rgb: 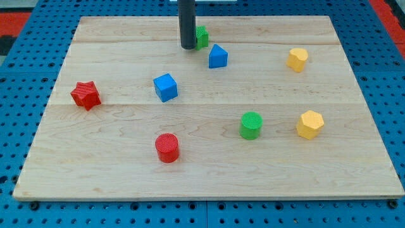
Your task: Drag the green circle into the bottom right side of the green star
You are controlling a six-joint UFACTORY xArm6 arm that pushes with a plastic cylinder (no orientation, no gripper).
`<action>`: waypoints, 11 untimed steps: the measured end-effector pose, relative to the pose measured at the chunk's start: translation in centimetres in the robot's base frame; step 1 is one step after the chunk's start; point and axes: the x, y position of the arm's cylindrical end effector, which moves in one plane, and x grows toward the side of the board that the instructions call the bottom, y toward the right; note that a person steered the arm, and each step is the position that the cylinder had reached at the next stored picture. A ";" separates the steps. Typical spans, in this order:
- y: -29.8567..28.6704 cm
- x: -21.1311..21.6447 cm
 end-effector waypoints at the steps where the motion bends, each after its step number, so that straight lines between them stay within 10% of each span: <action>1: 0.0 0.0; 11: 15.2 6.8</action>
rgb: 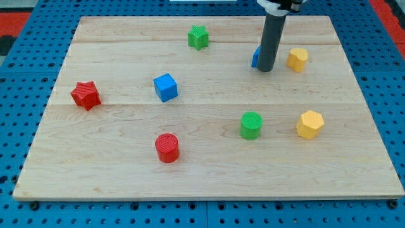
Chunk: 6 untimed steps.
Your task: Drag the green circle into the bottom right side of the green star
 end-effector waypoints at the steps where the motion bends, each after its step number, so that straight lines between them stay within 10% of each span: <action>1: 1.1 5.5; 6: 1.4 17.3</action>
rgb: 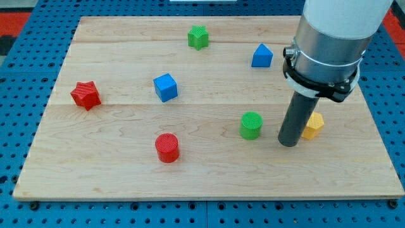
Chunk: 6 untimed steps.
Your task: Drag the green circle into the bottom right side of the green star
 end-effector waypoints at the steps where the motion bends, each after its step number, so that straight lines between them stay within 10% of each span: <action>1: -2.2 0.0; 6: -7.0 -6.1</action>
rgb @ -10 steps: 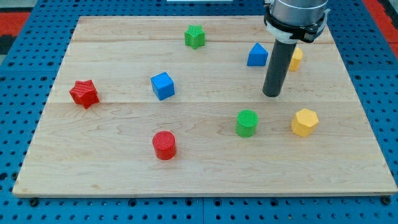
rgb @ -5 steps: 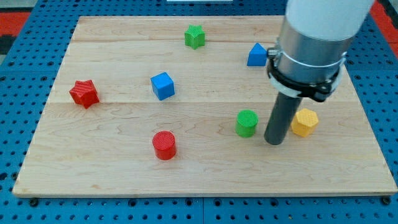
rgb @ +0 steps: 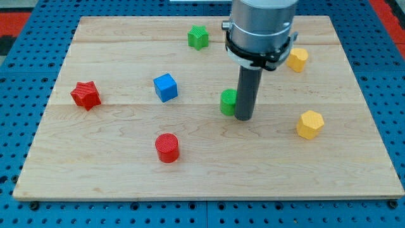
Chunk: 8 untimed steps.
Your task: Drag the green circle into the bottom right side of the green star
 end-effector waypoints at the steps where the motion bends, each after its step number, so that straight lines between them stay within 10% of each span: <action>1: -0.9 -2.2; 6: -3.8 -10.8; 8: -0.6 -1.6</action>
